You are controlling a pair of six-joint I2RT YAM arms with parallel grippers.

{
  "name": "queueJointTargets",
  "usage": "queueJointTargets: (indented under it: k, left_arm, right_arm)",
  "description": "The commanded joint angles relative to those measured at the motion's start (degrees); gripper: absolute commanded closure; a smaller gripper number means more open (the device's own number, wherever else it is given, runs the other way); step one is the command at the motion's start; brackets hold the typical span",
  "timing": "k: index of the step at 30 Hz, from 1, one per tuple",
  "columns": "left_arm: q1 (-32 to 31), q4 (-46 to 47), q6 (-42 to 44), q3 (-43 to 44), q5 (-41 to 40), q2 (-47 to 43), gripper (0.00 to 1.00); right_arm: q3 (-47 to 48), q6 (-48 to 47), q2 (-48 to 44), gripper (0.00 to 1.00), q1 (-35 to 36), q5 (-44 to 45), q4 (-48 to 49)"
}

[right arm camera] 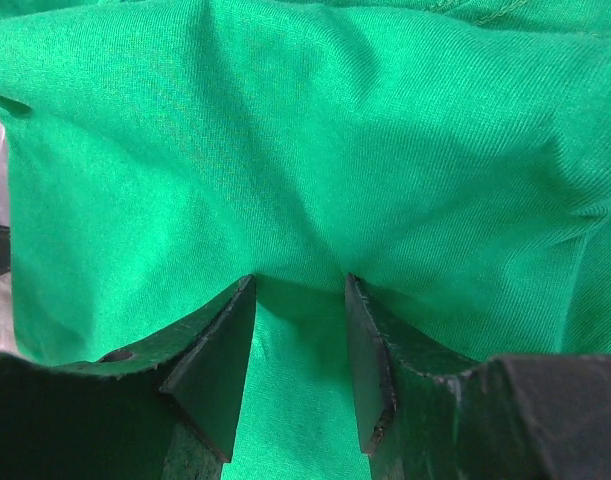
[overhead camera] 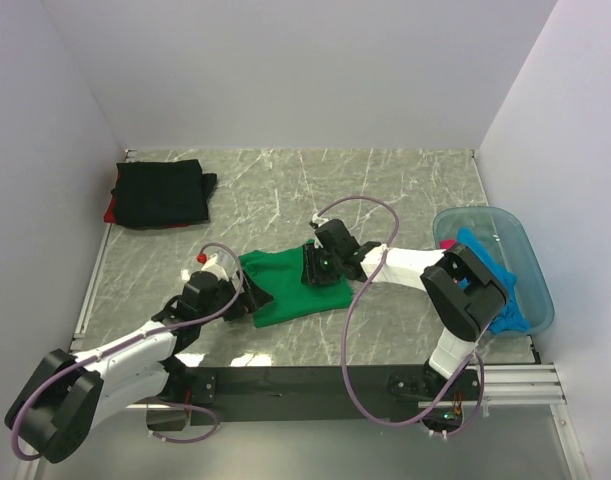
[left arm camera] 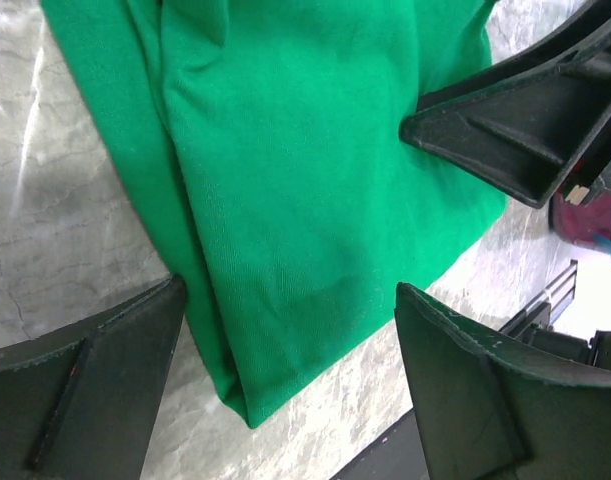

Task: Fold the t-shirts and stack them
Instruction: Fold the tshirt, then neatly place the folded tshirt to the corner

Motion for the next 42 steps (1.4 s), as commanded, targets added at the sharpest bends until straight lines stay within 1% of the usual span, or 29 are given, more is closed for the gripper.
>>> queueJointTargets:
  k: [1, 2, 3, 4, 6, 7, 8, 9, 12, 15, 19, 20, 22, 23, 27, 30, 36, 38, 42]
  left_arm:
    - [0.33, 1.58, -1.82, -1.28, -3.98, 0.24, 0.07]
    - [0.33, 0.71, -3.13, -1.19, -5.74, 0.24, 0.07]
    - [0.42, -3.65, -4.10, -0.67, -7.67, 0.32, 0.07]
    - [0.42, -5.87, -4.28, 0.21, -9.34, 0.15, 0.08]
    - [0.42, -8.17, -4.28, -0.22, -10.24, -2.65, 0.08]
    - [0.42, -9.92, -4.20, -1.01, -12.07, -4.14, 0.07]
    - [0.42, -10.46, -3.94, -1.36, -12.95, -7.03, 0.07]
    - [0.42, -11.07, -4.11, -1.63, -13.40, -8.10, 0.06]
    - [0.51, -9.24, -4.72, -2.68, -13.23, -9.08, 0.04]
    - [0.60, -4.42, -5.08, -3.03, -11.92, -5.05, 0.04]
    - [0.86, 7.97, -5.52, -4.44, -8.14, 2.77, 0.04]
    - [0.95, 13.21, -6.04, -4.53, -7.26, 6.35, 0.03]
    - [1.03, 17.29, -6.57, -4.45, -4.89, 10.06, 0.04]
    - [1.03, 19.31, -6.92, -4.18, -4.27, 13.56, 0.04]
    - [0.95, 28.09, -7.45, -2.86, -1.81, 20.70, 0.04]
    - [0.25, 30.57, -7.98, -1.55, -0.57, 24.57, 0.03]
    - [-3.44, 30.32, -7.80, 2.23, -2.67, 28.71, 0.03]
    - [-4.06, 30.05, -7.71, 3.20, -3.12, 30.37, 0.04]
    - [-5.38, 32.60, -8.24, 3.73, -2.51, 33.54, 0.09]
  right_arm:
    - [-4.06, -0.22, 4.29, 0.51, 0.27, 1.64, -5.57]
    - [-4.24, -0.22, 4.12, 0.51, 0.27, 1.72, -5.66]
    - [-4.41, -0.31, 3.94, 0.51, 0.27, 1.81, -5.74]
    - [-4.68, -0.40, 3.50, 0.51, 0.36, 2.25, -6.01]
    - [-5.03, -0.48, 3.06, 0.51, 0.27, 2.69, -6.27]
    - [-5.20, -0.57, 2.89, 0.51, 0.36, 2.87, -6.36]
    - [-5.29, -0.66, 2.71, 0.51, 0.28, 3.22, -6.53]
    - [-5.21, -0.66, 2.62, 0.51, 0.27, 3.13, -6.80]
    - [-5.21, -0.66, 2.27, 0.51, 0.36, 2.96, -6.97]
    - [-5.29, -0.75, 1.66, 0.51, 0.45, 2.95, -7.15]
    - [-5.91, -0.48, 1.30, 0.51, 0.71, 2.61, -6.89]
    - [-6.08, -0.22, 1.30, 0.51, 1.06, 2.43, -6.63]
    - [-6.43, 0.04, 1.21, 0.51, 1.33, 1.91, -6.27]
    - [-6.61, 0.30, 1.21, 0.51, 1.50, 1.73, -6.01]
    - [-6.17, 0.83, 1.65, 0.51, 2.64, 1.37, -5.66]
    - [-5.38, 1.10, 2.18, 0.51, 3.44, 1.37, -5.83]
    - [-4.06, 1.45, 2.62, 0.51, 4.32, 1.29, -6.27]
    - [-4.06, 1.45, 2.71, 0.51, 4.49, 1.28, -6.36]
    - [-4.06, 1.54, 2.27, 0.51, 4.58, 1.28, -6.27]
